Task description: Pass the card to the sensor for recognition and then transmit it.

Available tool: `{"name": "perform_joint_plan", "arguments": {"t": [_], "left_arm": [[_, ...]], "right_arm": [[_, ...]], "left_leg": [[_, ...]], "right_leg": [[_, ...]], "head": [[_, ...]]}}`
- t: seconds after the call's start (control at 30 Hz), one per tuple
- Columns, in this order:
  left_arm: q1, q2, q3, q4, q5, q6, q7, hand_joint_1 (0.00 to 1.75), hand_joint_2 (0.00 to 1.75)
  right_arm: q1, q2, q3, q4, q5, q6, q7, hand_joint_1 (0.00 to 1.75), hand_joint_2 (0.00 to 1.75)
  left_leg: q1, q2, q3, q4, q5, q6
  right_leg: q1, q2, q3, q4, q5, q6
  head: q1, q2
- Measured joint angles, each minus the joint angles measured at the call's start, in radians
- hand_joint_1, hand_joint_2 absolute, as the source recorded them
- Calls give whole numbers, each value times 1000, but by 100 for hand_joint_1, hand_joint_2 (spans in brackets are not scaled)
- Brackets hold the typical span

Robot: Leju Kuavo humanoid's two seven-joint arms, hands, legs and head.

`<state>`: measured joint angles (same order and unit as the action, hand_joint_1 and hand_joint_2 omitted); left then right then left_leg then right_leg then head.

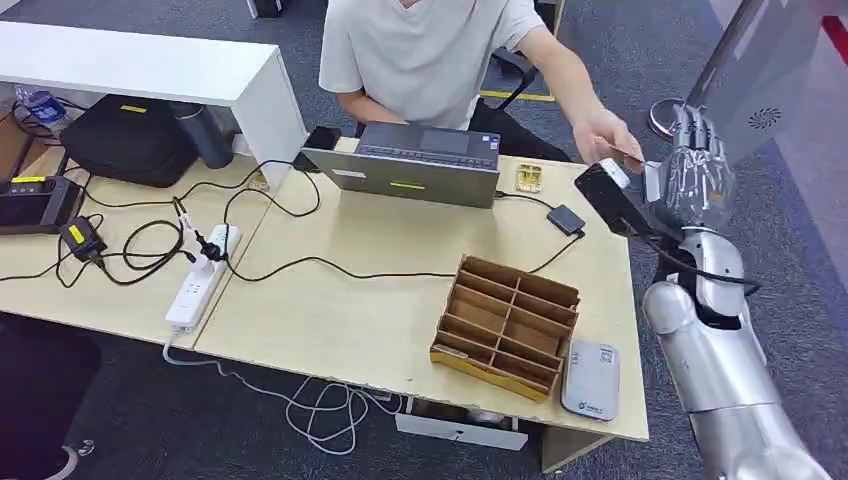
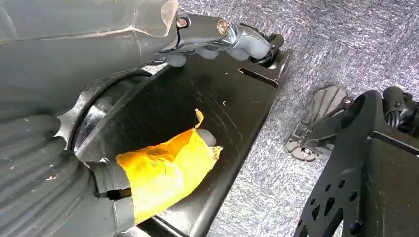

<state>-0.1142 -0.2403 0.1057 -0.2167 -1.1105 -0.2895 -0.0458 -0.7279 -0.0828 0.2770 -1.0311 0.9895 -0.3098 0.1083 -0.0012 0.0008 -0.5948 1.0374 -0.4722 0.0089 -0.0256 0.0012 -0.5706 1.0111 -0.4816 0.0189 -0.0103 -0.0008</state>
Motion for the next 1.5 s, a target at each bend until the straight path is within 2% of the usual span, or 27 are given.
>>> {"name": "perform_joint_plan", "arguments": {"t": [0.3,0.33,0.37,0.4,0.43,1.33,1.5], "left_arm": [[0,0,0,0,13,3,1,0,175],[0,0,0,0,14,3,2,0,175],[0,0,0,0,15,3,2,0,175],[0,0,0,0,17,4,2,0,175],[0,0,0,0,19,4,2,0,175],[0,0,1,0,51,7,3,0,175],[0,0,2,0,61,9,-21,0,175]], "right_arm": [[0,0,0,0,-4,1,0,0,175],[0,0,0,0,-4,0,0,103,175],[0,0,0,0,-4,0,0,147,175],[0,0,0,0,-5,-1,0,147,175],[0,0,0,0,-6,-2,-2,175,175],[2,0,0,0,-55,-5,-28,175,175],[3,0,0,0,-68,-5,-34,175,175]], "left_leg": [[0,0,0,0,0,0],[0,0,0,0,0,0],[0,0,0,0,0,0],[0,0,0,0,0,0],[0,0,0,0,0,0],[0,0,0,0,0,0],[0,0,0,0,0,0]], "right_leg": [[0,0,0,0,0,0],[0,0,0,0,0,0],[0,0,0,0,0,0],[0,0,0,0,0,0],[0,0,0,0,0,0],[0,0,0,0,0,0],[0,0,0,0,0,0]], "head": [[0,0],[0,0],[0,0],[0,0],[0,0],[0,0],[0,0]]}}
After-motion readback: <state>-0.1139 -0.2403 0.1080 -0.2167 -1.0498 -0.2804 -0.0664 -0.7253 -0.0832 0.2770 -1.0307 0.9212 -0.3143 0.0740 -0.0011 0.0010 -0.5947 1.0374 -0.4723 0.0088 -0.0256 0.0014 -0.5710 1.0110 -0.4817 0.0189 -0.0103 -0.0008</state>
